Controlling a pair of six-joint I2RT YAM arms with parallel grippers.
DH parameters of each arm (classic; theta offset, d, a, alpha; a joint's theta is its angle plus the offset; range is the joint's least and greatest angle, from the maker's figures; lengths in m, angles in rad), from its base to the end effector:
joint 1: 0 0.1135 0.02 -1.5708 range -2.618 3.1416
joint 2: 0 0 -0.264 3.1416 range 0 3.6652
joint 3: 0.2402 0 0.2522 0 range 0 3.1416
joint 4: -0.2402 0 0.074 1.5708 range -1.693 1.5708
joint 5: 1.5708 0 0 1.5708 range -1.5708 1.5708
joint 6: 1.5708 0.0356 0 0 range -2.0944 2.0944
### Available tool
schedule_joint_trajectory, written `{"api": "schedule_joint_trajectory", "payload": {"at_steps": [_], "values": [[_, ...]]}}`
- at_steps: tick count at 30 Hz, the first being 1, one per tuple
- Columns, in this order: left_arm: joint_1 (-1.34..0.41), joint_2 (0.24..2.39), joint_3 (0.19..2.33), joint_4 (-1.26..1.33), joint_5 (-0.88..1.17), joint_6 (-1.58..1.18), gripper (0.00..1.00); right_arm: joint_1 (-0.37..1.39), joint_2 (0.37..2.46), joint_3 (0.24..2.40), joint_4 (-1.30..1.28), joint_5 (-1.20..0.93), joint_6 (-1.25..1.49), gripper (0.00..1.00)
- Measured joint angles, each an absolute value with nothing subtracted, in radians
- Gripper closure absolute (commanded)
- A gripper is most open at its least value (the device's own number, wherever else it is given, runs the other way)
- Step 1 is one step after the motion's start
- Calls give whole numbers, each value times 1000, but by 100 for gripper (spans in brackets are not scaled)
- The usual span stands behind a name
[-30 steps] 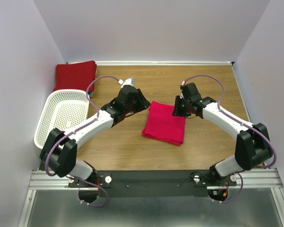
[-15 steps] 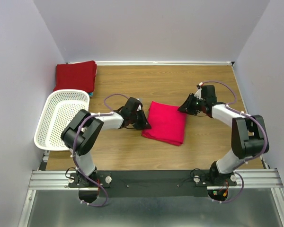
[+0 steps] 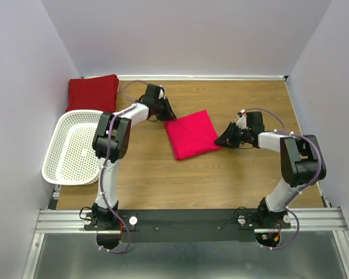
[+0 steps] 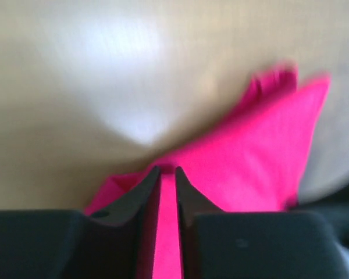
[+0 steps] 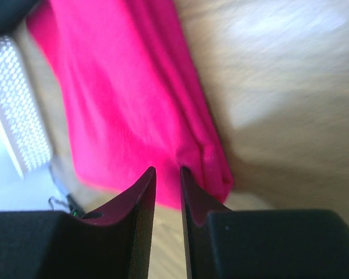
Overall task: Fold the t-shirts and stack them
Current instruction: Fold the tshirt
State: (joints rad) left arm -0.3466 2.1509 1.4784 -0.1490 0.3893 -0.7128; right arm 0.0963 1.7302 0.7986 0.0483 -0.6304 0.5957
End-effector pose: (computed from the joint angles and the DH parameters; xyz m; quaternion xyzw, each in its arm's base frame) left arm 0.4342 -0.1712 0.1504 -0.0966 0.9107 -0.3368 0.2189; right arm 0.3179 0.0518 0.1339 0.1200 0.8932 0.3832 0.2024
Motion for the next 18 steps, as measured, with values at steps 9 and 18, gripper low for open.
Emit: {"api": "schedule_joint_trajectory", "payload": {"at_steps": [9, 18], "values": [[-297, 2145, 1677, -256, 304, -537, 29, 233, 1592, 826, 57, -697, 616, 67], [-303, 1620, 1218, -193, 203, -524, 28, 472, 1771, 941, 311, -772, 730, 68]]}}
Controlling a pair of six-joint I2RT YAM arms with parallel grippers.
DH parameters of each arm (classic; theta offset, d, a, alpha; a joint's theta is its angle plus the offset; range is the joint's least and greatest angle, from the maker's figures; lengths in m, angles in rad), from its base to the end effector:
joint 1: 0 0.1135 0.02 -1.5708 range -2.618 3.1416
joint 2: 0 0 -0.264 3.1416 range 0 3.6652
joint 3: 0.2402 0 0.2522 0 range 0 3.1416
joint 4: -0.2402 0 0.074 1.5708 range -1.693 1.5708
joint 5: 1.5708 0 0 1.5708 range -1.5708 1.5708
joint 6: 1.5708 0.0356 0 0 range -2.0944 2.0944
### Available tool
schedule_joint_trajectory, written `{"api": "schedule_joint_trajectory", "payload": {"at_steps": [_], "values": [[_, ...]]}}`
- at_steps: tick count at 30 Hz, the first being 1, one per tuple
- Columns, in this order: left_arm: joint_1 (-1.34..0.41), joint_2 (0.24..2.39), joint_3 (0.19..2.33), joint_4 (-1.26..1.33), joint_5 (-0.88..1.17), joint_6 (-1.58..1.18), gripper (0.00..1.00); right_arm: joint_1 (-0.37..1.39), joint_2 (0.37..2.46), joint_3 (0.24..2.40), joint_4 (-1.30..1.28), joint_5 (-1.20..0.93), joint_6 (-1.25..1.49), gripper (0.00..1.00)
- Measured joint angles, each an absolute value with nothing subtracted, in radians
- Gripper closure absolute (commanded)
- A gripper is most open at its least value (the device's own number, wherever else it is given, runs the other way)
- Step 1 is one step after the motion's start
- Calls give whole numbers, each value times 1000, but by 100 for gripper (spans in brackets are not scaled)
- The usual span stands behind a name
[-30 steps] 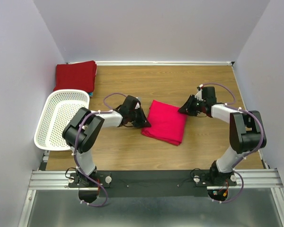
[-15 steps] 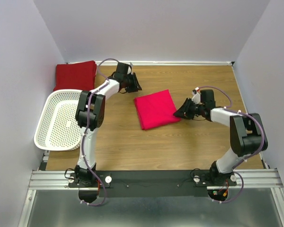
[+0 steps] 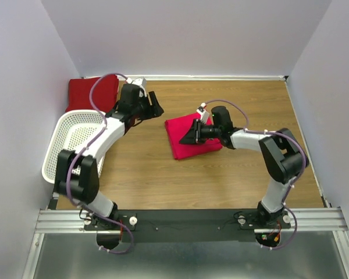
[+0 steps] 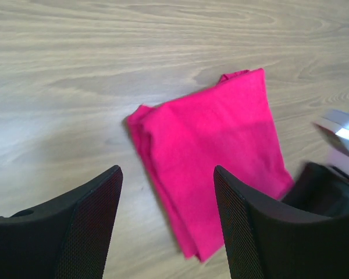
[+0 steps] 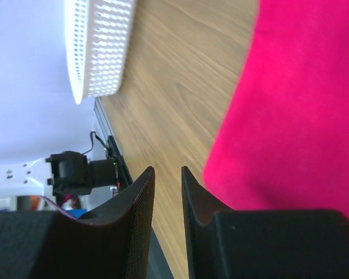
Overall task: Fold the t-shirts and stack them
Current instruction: Fold the tshirt
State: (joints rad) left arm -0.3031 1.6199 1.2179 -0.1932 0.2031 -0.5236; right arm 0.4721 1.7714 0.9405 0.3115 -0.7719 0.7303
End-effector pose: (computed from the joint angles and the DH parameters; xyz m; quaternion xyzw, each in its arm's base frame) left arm 0.3529 -0.1179 0.2755 -0.0495 0.8787 -0.2693 0.3910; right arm 0.3169 0.1897 0.1824 -0.0842 0.8190 0.5315 0.1992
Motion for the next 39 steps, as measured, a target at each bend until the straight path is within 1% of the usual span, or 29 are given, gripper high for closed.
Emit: {"api": "schedule_joint_trajectory", "payload": {"at_steps": [5, 10, 13, 16, 19, 21, 22, 23, 25, 28, 29, 36, 39], "values": [[-303, 1422, 1034, -149, 123, -525, 29, 512, 1936, 943, 370, -776, 763, 69], [-304, 1374, 907, -135, 108, -549, 30, 567, 2051, 995, 374, -781, 780, 70], [-316, 1375, 865, -136, 110, -575, 31, 593, 2065, 1039, 348, -759, 768, 70], [-363, 1375, 853, -130, 115, -611, 34, 609, 2054, 1061, 311, -728, 746, 70], [-430, 1375, 853, -104, 129, -649, 40, 605, 2002, 1061, 247, -707, 715, 70], [-466, 1381, 853, -88, 135, -673, 48, 575, 1942, 1056, 210, -706, 687, 69], [-485, 1386, 853, -82, 139, -684, 50, 551, 1907, 1049, 201, -707, 676, 70], [-503, 1398, 855, -76, 146, -694, 56, 509, 1860, 1032, 196, -713, 663, 69], [-538, 1439, 864, -66, 160, -709, 61, 436, 1789, 994, 190, -731, 642, 69], [-573, 1509, 892, -70, 184, -712, 69, 335, 1743, 944, 184, -757, 618, 70], [-588, 1547, 913, -84, 199, -706, 74, 302, 1739, 916, 179, -773, 606, 70], [-611, 1698, 992, -182, 230, -642, 77, 188, 1776, 796, 136, -826, 567, 72], [-598, 1752, 1006, -220, 231, -603, 78, 92, 1810, 764, 127, -840, 562, 73]]}}
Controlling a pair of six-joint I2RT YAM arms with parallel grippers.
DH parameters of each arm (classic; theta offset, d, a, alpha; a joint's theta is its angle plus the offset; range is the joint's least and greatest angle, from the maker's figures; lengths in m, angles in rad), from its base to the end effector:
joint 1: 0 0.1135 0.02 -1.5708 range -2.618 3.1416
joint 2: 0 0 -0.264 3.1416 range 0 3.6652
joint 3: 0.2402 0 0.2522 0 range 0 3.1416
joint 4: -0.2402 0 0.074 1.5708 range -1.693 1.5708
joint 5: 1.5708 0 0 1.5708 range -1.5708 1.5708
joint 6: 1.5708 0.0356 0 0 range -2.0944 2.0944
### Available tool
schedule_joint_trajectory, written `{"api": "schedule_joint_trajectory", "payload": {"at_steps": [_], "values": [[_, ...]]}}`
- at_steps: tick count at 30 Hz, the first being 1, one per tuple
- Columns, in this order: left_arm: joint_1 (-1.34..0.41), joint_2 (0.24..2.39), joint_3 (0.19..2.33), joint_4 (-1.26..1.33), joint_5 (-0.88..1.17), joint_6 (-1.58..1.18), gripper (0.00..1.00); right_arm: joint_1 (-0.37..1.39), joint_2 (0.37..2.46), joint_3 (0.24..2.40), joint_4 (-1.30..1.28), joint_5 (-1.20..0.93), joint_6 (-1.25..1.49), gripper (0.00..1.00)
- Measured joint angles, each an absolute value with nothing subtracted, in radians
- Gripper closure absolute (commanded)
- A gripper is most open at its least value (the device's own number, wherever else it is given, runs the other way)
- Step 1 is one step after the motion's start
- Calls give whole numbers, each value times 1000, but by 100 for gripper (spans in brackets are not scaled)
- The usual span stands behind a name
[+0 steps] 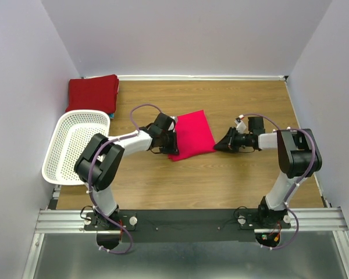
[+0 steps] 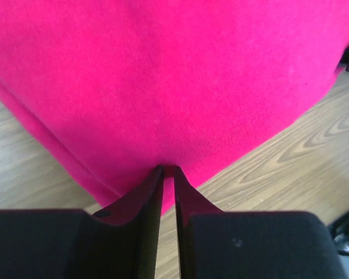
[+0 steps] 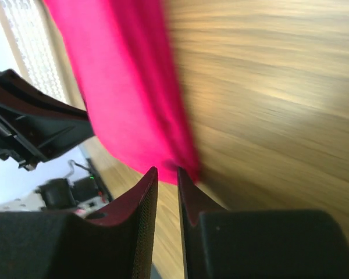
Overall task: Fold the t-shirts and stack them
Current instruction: Fold the tshirt
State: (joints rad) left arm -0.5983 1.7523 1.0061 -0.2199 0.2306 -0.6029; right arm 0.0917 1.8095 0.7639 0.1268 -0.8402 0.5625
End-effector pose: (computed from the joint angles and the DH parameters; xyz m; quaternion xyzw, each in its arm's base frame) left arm 0.2846 -0.2039 0.1615 0.0321 0.9484 -0.2578 0.1820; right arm 0.3127 0.0554 0.1104 0.0747 0.8716 0.4598 0.1528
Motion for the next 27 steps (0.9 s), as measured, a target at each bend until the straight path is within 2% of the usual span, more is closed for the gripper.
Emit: {"api": "schedule_joint_trajectory", "payload": {"at_steps": [3, 5, 6, 12, 17, 20, 25, 27], "values": [[-562, 1769, 1007, -216, 256, -585, 79, 30, 1840, 752, 125, -866, 564, 74], [-539, 1769, 1004, -218, 262, -575, 75, 14, 1846, 748, 120, -876, 567, 74], [-527, 1765, 1002, -218, 263, -569, 67, 14, 1845, 748, 118, -878, 567, 74], [-495, 1695, 995, -255, 242, -542, 46, 16, 1776, 762, 56, -874, 577, 74], [-432, 1624, 1047, -252, 244, -554, 46, 49, 1737, 948, 41, -872, 611, 73], [-385, 1632, 1112, -224, 244, -564, 50, 96, 1778, 1104, 52, -864, 630, 73], [-329, 1760, 1281, -175, 268, -567, 52, 163, 1934, 1327, 83, -845, 667, 73], [-317, 1857, 1367, -172, 290, -566, 56, 173, 2013, 1396, 88, -845, 680, 73]]}}
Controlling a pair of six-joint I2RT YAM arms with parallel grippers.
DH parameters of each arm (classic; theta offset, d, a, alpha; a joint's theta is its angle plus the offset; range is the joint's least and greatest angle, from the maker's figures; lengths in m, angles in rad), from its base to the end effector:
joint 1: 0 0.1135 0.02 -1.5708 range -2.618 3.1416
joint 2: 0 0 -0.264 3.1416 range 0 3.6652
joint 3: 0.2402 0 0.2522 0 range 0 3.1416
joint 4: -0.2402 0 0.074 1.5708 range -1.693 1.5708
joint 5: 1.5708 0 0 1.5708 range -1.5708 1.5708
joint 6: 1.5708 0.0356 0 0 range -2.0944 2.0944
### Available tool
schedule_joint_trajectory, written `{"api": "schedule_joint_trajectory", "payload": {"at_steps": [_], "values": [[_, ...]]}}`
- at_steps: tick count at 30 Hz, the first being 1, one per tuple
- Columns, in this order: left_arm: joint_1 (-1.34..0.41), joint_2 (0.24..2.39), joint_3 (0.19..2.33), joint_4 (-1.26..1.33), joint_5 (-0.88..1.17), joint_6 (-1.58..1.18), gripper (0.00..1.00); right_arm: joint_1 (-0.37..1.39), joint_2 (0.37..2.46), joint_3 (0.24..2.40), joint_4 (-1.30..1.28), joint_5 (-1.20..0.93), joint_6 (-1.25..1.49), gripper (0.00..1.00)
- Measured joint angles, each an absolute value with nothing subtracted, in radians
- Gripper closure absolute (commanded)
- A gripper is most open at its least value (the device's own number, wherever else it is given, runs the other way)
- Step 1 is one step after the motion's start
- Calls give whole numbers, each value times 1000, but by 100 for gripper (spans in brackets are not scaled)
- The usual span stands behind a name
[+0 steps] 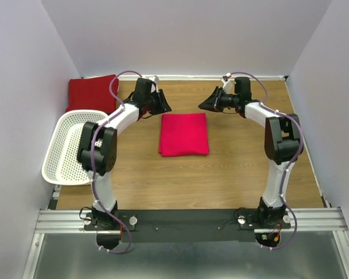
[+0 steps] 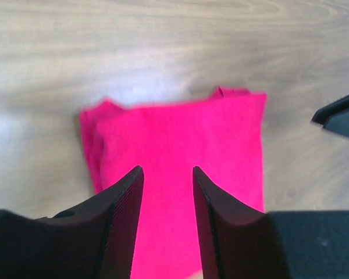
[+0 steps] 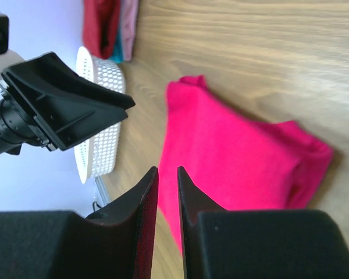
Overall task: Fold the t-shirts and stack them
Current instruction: Fold the tshirt, then neatly place the folded tshirt to the corner
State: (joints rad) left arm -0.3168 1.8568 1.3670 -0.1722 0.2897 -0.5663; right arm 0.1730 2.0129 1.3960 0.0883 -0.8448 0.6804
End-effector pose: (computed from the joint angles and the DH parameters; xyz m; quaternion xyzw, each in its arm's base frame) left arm 0.3999 -0.1418 0.2380 -0.0478 0.8901 -0.3029 0.3372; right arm 0.4404 0.1040 0.2101 0.0010 0.8169 0.5116 0.2662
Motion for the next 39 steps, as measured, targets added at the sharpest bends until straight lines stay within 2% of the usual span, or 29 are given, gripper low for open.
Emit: {"api": "schedule_joint_trajectory", "payload": {"at_steps": [6, 11, 13, 14, 17, 18, 21, 24, 27, 32, 37, 39], "values": [[-295, 2103, 1523, -175, 337, -565, 62, 175, 2223, 1517, 85, -844, 709, 73], [-262, 2177, 1530, -163, 394, -582, 64, 157, 2333, 1533, 82, -844, 712, 74], [-242, 2177, 1530, -160, 407, -590, 61, 144, 2350, 1537, 88, -864, 724, 73], [-236, 2177, 1529, -161, 414, -593, 59, 139, 2350, 1539, 88, -863, 724, 74], [-221, 2175, 1528, -163, 428, -598, 42, 125, 2347, 1544, 84, -854, 716, 73], [-220, 2168, 1523, -163, 432, -598, 33, 122, 2342, 1544, 79, -849, 710, 72], [-220, 2108, 1494, -197, 421, -585, 20, 126, 2305, 1546, 26, -812, 673, 63], [-215, 1980, 1448, -257, 368, -564, 11, 141, 2238, 1556, -69, -746, 601, 47], [-210, 1813, 1388, -283, 291, -533, 10, 214, 2130, 1571, -173, -635, 516, 41], [-204, 1518, 1231, -273, 101, -489, 10, 493, 2002, 1606, -279, -415, 416, 39], [-196, 1334, 1007, -276, -52, -485, 10, 741, 2048, 1636, -358, -267, 361, 40], [-195, 1291, 918, -284, -79, -487, 10, 774, 2081, 1632, -389, -233, 346, 40]]}}
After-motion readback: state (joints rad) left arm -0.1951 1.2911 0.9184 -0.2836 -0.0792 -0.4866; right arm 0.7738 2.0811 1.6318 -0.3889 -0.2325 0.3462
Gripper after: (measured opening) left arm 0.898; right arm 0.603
